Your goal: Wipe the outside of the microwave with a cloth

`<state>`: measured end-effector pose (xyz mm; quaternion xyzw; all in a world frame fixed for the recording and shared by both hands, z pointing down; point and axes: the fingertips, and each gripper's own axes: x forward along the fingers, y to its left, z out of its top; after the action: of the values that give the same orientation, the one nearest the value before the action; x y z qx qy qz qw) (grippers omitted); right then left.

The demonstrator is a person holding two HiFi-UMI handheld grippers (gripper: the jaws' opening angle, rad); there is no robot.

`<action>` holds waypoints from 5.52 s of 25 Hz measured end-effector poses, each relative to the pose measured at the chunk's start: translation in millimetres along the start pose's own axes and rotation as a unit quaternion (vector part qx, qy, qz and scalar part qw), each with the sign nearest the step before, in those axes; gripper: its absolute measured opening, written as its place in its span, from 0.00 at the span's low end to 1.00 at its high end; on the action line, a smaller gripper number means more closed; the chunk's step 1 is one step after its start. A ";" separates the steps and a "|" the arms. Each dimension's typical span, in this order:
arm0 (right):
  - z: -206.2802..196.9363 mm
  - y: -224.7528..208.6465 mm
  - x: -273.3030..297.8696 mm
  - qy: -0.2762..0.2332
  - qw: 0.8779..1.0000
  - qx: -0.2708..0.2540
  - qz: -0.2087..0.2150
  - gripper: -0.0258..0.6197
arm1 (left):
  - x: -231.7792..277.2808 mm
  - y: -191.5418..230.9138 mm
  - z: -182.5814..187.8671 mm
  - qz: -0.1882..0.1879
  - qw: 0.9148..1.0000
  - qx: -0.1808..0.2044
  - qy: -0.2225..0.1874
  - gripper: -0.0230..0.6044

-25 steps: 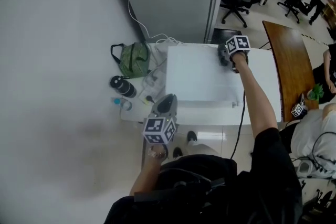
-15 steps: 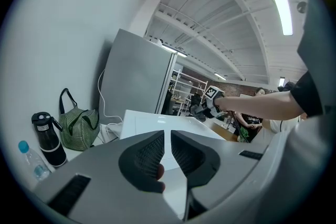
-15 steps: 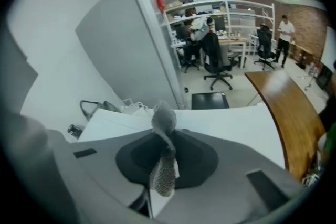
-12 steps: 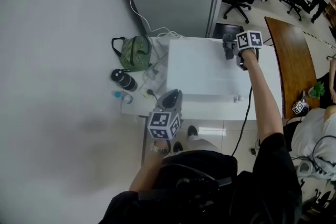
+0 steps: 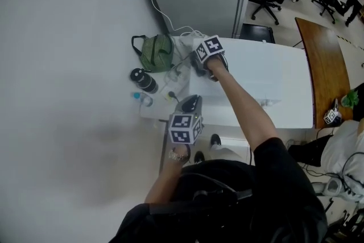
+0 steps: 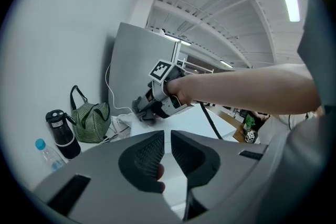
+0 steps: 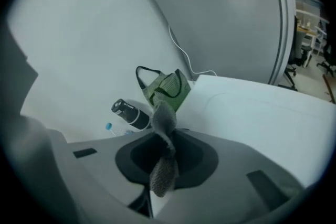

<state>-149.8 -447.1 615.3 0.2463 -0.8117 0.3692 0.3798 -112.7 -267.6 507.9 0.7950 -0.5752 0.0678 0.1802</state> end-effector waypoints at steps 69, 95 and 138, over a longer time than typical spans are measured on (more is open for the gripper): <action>-93.5 80.2 -35.9 -0.038 0.999 -0.010 0.018 0.11 | -31.0 45.7 -20.1 0.071 0.997 -0.023 0.027 0.11; -285.5 -179.6 -291.8 -0.125 0.948 0.147 -0.254 0.12 | -18.1 -25.1 -18.7 -0.024 0.999 0.007 0.032 0.11; -388.1 148.8 -216.8 -0.267 0.953 0.012 -0.140 0.12 | -187.2 -184.4 -82.8 -0.007 0.999 0.040 0.010 0.11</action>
<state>45.7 -25.8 551.2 0.4515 -0.8363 0.2433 0.1937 7.1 -20.4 487.2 0.8049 -0.5646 0.0975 0.1546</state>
